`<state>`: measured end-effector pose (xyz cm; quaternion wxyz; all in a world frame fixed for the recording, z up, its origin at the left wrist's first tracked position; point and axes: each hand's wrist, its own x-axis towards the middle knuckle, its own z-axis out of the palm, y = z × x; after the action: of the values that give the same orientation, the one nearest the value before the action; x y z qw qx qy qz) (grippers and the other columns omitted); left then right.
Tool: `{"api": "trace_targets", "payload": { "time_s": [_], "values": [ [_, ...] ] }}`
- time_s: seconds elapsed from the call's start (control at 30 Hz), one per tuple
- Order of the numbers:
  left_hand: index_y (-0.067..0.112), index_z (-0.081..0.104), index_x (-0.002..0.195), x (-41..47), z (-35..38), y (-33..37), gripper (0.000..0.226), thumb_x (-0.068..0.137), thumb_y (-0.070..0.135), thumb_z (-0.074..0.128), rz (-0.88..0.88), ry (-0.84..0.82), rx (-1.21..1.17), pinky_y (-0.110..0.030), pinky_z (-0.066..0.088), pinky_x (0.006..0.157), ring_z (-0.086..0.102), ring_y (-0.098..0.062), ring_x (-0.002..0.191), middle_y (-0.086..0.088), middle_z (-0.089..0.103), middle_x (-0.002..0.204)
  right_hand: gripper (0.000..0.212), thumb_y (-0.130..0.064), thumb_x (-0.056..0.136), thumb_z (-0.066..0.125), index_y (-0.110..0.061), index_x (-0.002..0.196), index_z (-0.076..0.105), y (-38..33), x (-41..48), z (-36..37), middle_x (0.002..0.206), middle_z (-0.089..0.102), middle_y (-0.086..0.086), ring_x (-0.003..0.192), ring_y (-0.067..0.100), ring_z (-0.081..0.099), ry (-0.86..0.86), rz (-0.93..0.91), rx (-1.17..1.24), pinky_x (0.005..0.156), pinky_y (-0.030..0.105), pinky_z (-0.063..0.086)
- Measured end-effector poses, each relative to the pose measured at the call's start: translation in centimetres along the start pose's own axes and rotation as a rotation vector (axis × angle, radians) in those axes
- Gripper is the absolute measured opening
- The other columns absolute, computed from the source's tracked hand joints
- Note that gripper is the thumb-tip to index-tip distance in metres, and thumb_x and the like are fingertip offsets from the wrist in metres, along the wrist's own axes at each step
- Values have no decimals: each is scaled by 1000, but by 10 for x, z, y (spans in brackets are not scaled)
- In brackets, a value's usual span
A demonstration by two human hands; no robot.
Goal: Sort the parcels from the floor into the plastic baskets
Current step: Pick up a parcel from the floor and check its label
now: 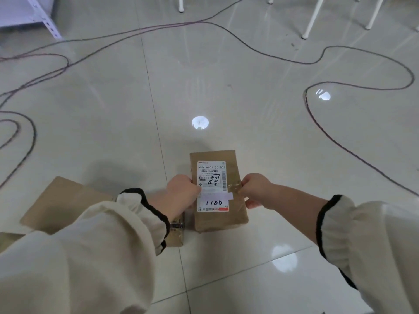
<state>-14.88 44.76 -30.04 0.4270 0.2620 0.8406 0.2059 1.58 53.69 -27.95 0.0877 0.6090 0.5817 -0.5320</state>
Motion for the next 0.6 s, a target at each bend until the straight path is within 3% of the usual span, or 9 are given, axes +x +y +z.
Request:
{"api": "trace_targets", "payload": {
  "time_s": [0.13, 0.23, 0.33, 0.47, 0.6],
  "values": [
    [22, 62, 64, 9, 2, 1, 20, 84, 19, 64, 22, 90, -118, -40, 58, 73, 68, -25, 76, -4, 70, 77, 18, 3, 86, 53, -6, 101, 58, -2, 0, -9, 86, 59, 14, 63, 24, 55, -20, 1, 211, 64, 32, 47],
    [27, 66, 68, -9, 6, 8, 21, 85, 16, 63, -8, 147, -326, -30, 54, 66, 64, -19, 68, 10, 65, 66, 29, -6, 91, 52, -22, 114, 60, -4, -22, -20, 106, 66, 6, 91, 23, 61, -146, 1, 345, 87, 36, 47],
    [27, 62, 63, -37, 6, 21, 27, 85, 11, 61, -88, 198, -506, -33, 56, 65, 66, -18, 67, 10, 67, 67, 35, -8, 94, 48, -29, 120, 58, -2, -55, -33, 120, 65, -1, 113, 18, 59, -187, -36, 403, 101, 45, 42],
    [27, 65, 72, -78, -10, 45, 24, 86, 8, 62, -63, 197, -709, -32, 56, 67, 69, -18, 78, 7, 73, 81, 36, -12, 91, 57, -33, 121, 59, -16, -107, -50, 119, 64, -17, 110, 7, 61, -86, -166, 495, 97, 40, 47],
    [35, 73, 68, -137, -64, 85, 36, 83, 5, 62, 10, 165, -786, -26, 55, 61, 71, -10, 75, 14, 73, 77, 43, -8, 95, 48, -41, 119, 59, -40, -188, -64, 116, 64, -24, 103, -2, 63, -19, -317, 537, 88, 31, 51]
  ]
}}
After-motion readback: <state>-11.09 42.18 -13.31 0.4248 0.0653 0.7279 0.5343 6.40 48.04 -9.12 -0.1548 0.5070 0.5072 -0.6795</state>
